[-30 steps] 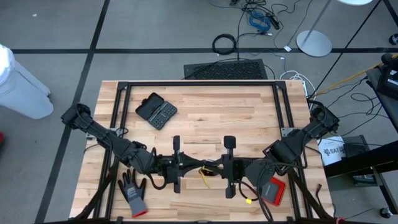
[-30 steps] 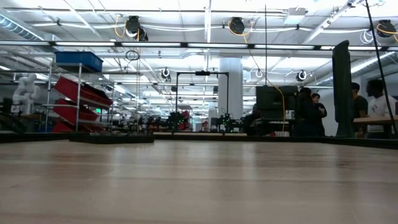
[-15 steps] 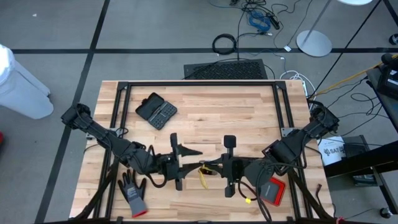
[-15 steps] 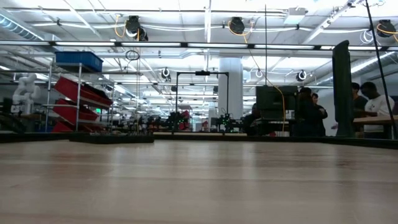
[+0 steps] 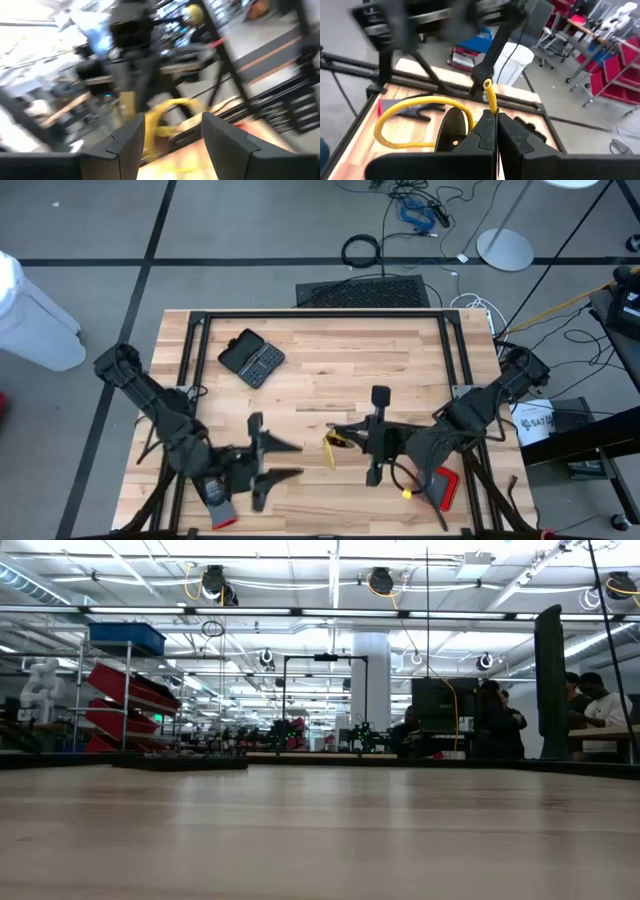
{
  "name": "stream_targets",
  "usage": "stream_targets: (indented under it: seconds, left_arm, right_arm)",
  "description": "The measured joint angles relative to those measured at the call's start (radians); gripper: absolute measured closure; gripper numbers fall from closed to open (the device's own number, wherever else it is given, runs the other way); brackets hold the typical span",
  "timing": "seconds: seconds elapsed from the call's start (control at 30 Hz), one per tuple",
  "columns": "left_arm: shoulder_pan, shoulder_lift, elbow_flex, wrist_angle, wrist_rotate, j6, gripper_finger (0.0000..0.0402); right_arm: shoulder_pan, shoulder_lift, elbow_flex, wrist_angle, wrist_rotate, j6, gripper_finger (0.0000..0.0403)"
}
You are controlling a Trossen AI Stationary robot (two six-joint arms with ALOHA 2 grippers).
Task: Coil cords
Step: Coil the yellow wire onto the spool
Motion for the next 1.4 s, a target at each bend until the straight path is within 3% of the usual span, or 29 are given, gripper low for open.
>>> stream_targets:
  seconds: [0.13,0.27,0.37,0.47,0.67,0.83,0.97,1.27,1.4]
  left_arm:
    - [-0.050,0.015,0.000,-0.001,0.017,-0.112,0.0198]
    - [-0.082,0.089,0.001,0.061,-0.081,-0.089,0.0198]
    - [-0.092,0.168,0.001,0.206,-0.219,0.077,0.0198]
    - [-0.086,0.248,0.001,0.468,-0.341,0.310,0.0198]
    - [-0.065,0.362,0.001,0.870,-0.349,0.649,0.0198]
    - [-0.024,0.407,0.046,0.876,-0.321,0.688,0.0211]
    - [-0.007,0.448,0.113,0.874,-0.291,0.706,0.0255]
    - [0.029,0.502,0.179,0.871,-0.365,0.765,0.0379]
    - [0.049,0.502,0.179,0.874,-0.365,0.761,0.0389]
  right_arm:
    - [0.000,-0.025,0.000,0.100,-0.005,-0.072,0.0402]
    - [-0.007,-0.039,0.000,0.176,-0.015,-0.117,0.0402]
    - [-0.009,-0.047,0.000,0.178,-0.004,-0.109,0.0402]
    - [-0.009,-0.048,0.000,0.178,0.000,-0.103,0.0402]
    - [-0.011,-0.048,0.000,0.182,0.000,-0.113,0.0402]
    - [-0.015,-0.048,0.000,0.182,0.000,-0.118,0.0402]
    - [-0.015,-0.048,0.000,0.180,-0.001,-0.119,0.0402]
    - [-0.015,-0.048,0.000,0.180,-0.004,-0.127,0.0402]
    - [-0.015,-0.048,0.000,0.181,-0.002,-0.127,0.0402]
